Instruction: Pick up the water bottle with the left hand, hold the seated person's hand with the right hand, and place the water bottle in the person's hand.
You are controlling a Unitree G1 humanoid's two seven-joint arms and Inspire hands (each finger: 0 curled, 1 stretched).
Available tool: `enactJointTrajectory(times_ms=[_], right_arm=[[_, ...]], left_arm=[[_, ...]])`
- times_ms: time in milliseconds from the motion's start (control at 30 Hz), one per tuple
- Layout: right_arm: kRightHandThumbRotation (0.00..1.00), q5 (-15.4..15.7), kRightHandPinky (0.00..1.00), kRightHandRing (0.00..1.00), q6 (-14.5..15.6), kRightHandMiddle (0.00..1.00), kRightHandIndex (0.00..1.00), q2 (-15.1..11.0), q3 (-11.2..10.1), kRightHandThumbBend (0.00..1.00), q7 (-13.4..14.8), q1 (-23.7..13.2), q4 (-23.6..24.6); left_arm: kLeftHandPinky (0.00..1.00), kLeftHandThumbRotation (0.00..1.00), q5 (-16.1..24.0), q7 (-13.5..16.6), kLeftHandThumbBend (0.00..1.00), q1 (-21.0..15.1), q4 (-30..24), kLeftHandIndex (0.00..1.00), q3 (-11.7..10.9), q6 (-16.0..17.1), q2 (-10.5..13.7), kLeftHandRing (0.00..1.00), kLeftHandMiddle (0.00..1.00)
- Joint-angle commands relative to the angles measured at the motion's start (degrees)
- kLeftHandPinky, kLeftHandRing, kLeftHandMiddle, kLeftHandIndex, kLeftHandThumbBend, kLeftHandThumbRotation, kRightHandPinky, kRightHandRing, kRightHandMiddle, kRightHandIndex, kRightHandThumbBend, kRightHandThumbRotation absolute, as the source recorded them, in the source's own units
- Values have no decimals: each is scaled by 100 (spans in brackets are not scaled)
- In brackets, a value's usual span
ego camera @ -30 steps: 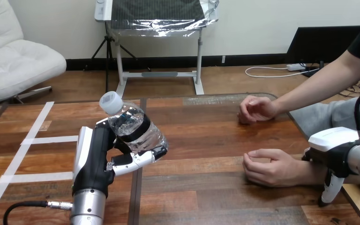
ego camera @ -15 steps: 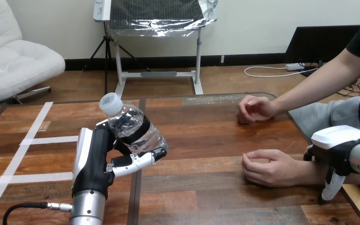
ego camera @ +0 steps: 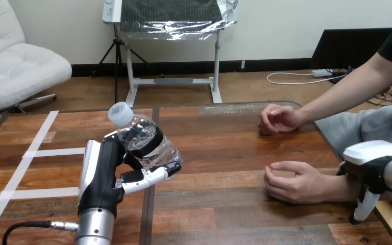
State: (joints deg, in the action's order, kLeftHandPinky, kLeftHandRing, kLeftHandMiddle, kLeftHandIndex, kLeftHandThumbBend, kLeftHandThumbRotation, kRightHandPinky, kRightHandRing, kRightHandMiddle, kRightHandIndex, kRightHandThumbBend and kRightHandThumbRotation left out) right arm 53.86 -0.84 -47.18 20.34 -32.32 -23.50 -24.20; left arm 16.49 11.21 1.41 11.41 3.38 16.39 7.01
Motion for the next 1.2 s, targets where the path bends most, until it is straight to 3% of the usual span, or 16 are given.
enactJointTrajectory(times_ms=[0,233,400,700,1100,1167], right_arm=[[18,-106,58,72,-95,80,82,162,65,67,169,-556,-310],[16,-136,54,66,-294,75,79,231,165,65,234,-721,-686],[16,-15,49,60,-468,69,76,283,366,64,336,-886,-1022],[12,-243,46,58,-398,67,72,501,402,62,225,-1023,-1377],[6,-230,46,57,-430,66,70,655,619,62,282,-1115,-1654],[5,-330,46,57,-469,65,69,687,579,62,329,-1093,-1697]], left_arm=[[37,0,28,-14,57,-278,-376,52,-49,164,78,39,44],[38,0,23,-32,57,-270,-414,52,-55,113,79,39,44],[37,0,38,-11,57,-264,-421,51,-64,124,71,39,44],[36,0,24,-21,57,-251,-458,51,-85,42,56,39,44],[37,0,11,-55,56,-197,-578,51,-89,-26,53,39,44],[37,0,23,-53,56,-190,-587,51,-88,-33,59,39,44]])
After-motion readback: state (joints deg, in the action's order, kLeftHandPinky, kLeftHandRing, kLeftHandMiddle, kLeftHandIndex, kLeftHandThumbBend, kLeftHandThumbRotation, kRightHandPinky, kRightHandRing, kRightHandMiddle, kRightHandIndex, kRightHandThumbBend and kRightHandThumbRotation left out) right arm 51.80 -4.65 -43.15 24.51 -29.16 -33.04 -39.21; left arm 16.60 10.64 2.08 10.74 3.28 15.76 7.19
